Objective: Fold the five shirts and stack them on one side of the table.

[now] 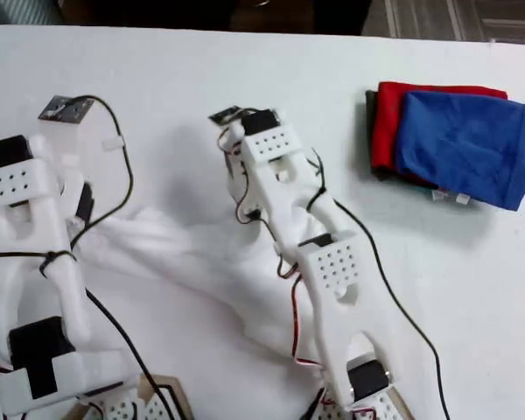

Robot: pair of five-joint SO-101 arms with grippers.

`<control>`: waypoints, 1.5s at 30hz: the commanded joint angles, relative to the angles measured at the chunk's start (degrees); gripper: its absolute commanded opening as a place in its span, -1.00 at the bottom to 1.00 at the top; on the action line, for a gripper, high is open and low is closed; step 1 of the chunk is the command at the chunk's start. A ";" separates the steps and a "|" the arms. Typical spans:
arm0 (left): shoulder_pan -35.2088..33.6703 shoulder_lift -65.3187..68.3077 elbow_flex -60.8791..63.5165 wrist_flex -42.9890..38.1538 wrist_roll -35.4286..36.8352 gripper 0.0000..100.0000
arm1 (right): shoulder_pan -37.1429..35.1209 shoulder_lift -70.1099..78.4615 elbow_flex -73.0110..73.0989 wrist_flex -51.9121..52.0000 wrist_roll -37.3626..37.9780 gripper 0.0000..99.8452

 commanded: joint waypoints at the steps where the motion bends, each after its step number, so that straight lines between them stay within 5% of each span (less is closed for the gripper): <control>1: -0.53 -2.46 -0.31 -0.97 -0.26 -0.95 | 0.57 -5.23 -0.26 1.36 -0.09 -0.64; 5: -0.53 -2.46 -0.31 -0.97 -0.26 -0.95 | 0.66 -6.64 -0.53 1.36 -0.53 -0.99; 23: -0.18 -2.46 -0.66 -2.99 -0.18 -0.95 | 11.12 -15.87 -0.18 0.57 8.09 -0.95; 27: -0.18 -2.46 -0.31 -2.81 -0.18 -0.95 | 12.53 -14.99 -0.79 0.57 7.74 -0.67; 30: -0.26 -2.46 -0.31 -2.55 -0.18 -0.95 | 12.35 -18.24 -0.26 1.10 8.00 -0.50; 45: -0.26 -2.46 -0.31 -2.99 -0.18 -0.95 | 1.01 -21.41 16.00 -7.69 -0.97 -0.58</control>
